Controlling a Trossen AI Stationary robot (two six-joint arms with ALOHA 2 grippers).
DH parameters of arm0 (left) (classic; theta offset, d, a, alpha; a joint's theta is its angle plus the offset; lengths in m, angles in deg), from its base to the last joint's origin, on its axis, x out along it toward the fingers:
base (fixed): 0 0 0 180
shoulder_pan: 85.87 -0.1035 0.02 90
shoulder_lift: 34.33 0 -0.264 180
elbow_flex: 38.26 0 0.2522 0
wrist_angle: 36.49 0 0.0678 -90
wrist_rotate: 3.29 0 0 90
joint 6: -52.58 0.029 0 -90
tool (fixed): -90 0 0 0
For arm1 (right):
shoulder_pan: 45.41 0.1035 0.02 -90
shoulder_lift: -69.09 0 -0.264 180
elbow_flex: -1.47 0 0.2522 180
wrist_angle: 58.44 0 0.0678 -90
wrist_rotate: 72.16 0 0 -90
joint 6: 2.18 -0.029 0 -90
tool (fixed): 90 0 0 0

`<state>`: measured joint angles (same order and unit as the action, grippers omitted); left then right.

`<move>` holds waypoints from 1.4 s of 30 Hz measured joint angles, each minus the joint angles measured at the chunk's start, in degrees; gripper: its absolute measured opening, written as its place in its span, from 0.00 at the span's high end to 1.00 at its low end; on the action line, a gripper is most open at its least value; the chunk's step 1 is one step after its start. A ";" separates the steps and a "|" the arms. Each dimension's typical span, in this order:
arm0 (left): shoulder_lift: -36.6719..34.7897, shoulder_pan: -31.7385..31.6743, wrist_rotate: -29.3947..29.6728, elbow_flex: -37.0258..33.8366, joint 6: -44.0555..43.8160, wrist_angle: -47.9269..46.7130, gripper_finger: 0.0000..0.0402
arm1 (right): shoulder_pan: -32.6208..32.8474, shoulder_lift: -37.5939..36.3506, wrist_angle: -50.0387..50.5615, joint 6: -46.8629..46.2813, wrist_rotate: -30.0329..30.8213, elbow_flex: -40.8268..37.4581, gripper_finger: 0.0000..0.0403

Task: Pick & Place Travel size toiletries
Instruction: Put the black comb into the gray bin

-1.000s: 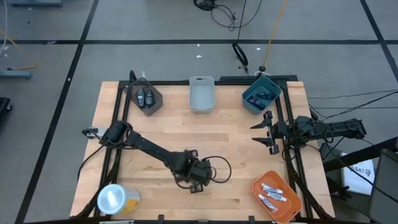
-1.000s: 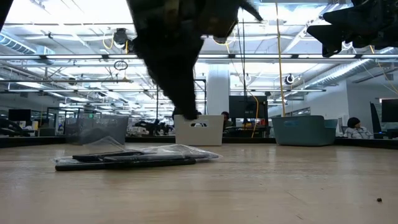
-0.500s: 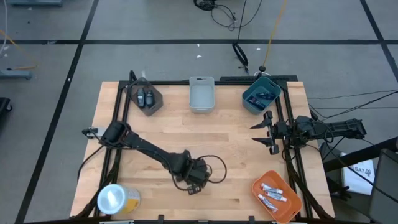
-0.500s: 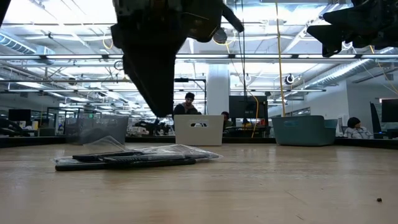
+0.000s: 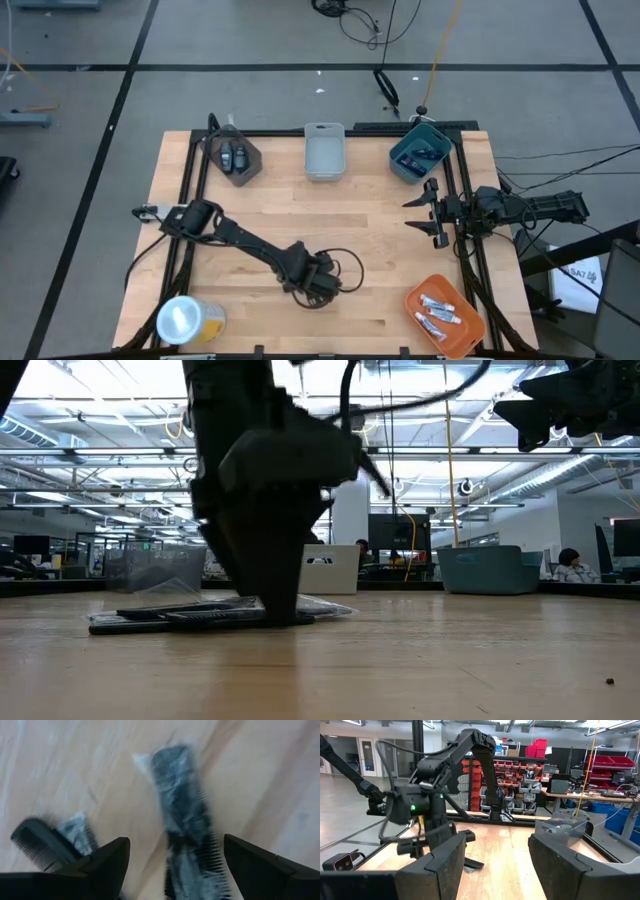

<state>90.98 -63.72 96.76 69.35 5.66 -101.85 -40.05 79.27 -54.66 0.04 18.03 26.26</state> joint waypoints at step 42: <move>-2.42 -0.77 -4.42 -0.15 2.21 -1.35 1.00 | -0.01 0.00 0.00 -0.03 -0.01 0.02 0.48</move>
<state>88.55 -64.49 92.34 69.19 7.87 -103.20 -40.07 79.27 -54.66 0.00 18.02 26.28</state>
